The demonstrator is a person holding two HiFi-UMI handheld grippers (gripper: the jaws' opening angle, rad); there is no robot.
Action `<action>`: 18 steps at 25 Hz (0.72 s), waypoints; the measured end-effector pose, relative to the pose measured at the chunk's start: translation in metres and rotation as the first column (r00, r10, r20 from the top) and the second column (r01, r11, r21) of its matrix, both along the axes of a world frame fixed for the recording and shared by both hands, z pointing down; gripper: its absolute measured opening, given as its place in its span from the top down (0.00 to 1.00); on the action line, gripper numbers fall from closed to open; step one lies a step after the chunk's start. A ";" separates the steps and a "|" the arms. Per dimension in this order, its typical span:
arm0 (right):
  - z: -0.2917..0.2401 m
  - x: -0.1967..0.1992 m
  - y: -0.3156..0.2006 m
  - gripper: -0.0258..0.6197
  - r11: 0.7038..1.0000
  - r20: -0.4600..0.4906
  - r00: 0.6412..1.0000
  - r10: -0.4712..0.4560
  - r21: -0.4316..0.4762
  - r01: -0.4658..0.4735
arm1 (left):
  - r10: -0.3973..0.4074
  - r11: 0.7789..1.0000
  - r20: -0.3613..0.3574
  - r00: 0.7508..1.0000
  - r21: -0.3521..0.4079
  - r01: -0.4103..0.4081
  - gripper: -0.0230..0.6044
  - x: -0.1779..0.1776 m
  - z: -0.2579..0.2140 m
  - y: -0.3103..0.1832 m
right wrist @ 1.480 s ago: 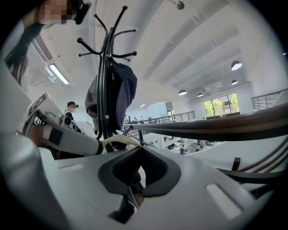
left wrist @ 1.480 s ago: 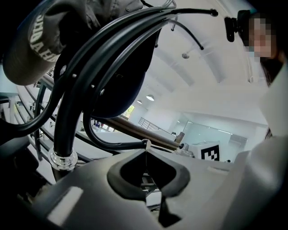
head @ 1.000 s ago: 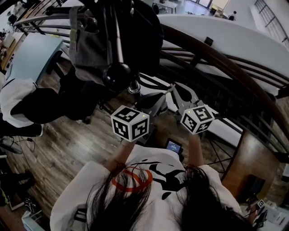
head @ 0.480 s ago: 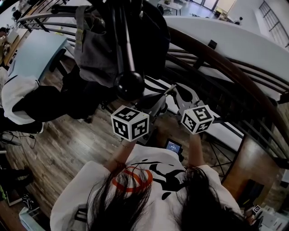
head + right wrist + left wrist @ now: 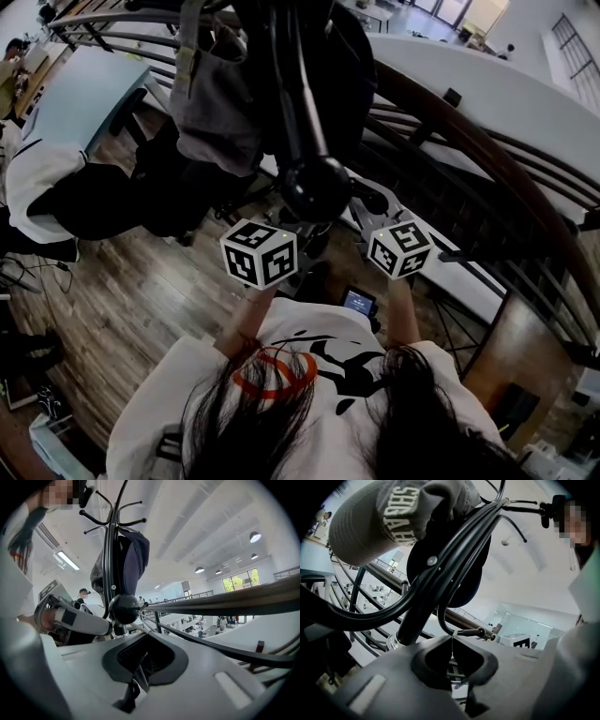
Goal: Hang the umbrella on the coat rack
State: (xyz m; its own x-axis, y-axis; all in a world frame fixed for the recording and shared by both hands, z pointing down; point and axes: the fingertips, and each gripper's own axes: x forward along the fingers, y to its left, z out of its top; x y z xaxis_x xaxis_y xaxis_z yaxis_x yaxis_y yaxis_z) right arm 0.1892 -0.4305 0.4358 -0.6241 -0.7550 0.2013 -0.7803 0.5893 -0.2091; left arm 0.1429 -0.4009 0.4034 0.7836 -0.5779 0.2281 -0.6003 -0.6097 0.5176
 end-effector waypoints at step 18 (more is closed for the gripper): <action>-0.003 -0.028 0.020 0.90 1.000 0.036 0.999 -0.015 0.007 0.014 | 0.068 0.995 0.132 0.989 0.062 -0.077 0.96 0.001 0.024 0.018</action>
